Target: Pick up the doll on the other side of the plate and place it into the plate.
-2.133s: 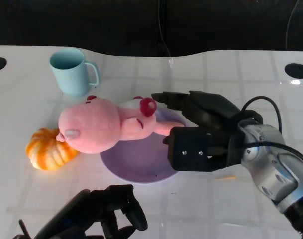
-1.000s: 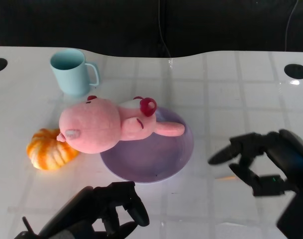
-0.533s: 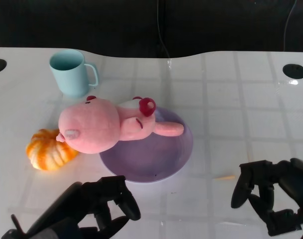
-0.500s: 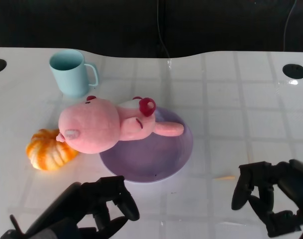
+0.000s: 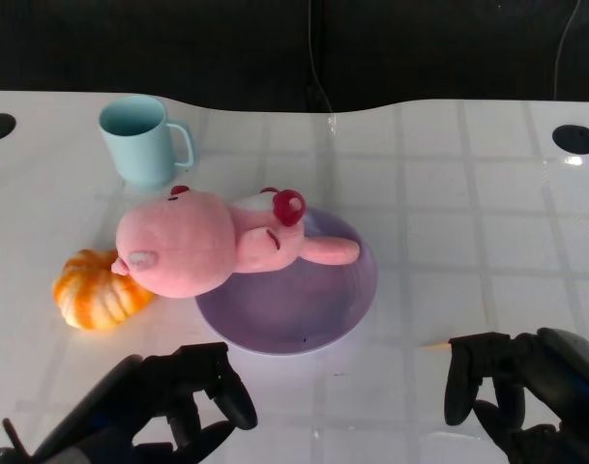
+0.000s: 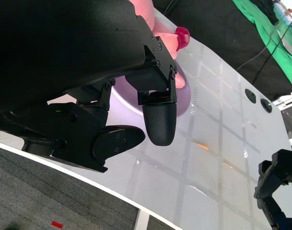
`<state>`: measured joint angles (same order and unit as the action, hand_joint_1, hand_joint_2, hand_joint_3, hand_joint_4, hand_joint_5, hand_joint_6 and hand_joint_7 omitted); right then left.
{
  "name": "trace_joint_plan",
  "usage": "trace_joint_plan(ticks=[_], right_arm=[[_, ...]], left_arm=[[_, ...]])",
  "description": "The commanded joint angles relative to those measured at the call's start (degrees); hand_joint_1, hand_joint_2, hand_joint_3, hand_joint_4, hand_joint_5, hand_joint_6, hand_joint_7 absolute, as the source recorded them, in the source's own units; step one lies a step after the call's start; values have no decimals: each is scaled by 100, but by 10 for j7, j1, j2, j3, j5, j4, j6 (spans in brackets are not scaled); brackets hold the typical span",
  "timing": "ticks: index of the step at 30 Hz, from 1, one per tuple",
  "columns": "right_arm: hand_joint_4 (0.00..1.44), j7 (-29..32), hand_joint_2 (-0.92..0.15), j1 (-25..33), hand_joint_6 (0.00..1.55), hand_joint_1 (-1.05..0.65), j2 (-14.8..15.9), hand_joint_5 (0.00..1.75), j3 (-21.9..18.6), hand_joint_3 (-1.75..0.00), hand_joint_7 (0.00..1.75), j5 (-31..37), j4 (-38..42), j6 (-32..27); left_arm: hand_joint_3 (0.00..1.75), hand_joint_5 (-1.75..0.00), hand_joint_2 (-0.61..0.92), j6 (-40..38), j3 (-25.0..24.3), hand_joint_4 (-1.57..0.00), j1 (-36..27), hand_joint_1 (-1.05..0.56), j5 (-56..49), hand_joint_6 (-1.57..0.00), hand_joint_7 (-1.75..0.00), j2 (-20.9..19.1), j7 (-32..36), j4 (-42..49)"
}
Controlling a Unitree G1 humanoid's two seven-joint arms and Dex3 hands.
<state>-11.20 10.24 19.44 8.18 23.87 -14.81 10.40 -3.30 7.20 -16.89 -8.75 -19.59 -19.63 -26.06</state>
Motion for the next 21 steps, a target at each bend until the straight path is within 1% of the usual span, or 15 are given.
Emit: trace_joint_plan(ticks=[1, 5, 9, 15, 21], right_arm=[[89, -5, -29, -6, 84, 1, 3, 173, 5, -138, 135, 4, -2, -13], [89, -1, -29, -9, 85, 0, 9, 173, 8, -136, 133, 12, 4, -6], [89, -10, -30, -10, 85, -1, 14, 172, 6, -134, 131, 10, 0, -15], [89, -17, -32, -8, 86, -2, 20, 168, 3, -131, 125, 11, -6, -22], [88, -23, -33, -6, 87, -1, 22, 169, -1, -128, 124, 4, -6, -16]], left_arm=[[64, -167, 82, 10, -6, -58, -4, -12, 2, -61, -129, -10, -3, 4], [63, -164, 83, 15, -4, -59, -2, -10, 2, -61, -129, -7, -1, 7], [62, -162, 84, 15, -2, -57, 0, -11, 0, -60, -130, -5, 0, 9], [62, -167, 84, 9, 3, -59, -2, -12, -3, -60, -131, -2, 2, 2], [62, -166, 84, 6, 4, -58, -4, -12, -3, -60, -131, 0, 2, -3]])
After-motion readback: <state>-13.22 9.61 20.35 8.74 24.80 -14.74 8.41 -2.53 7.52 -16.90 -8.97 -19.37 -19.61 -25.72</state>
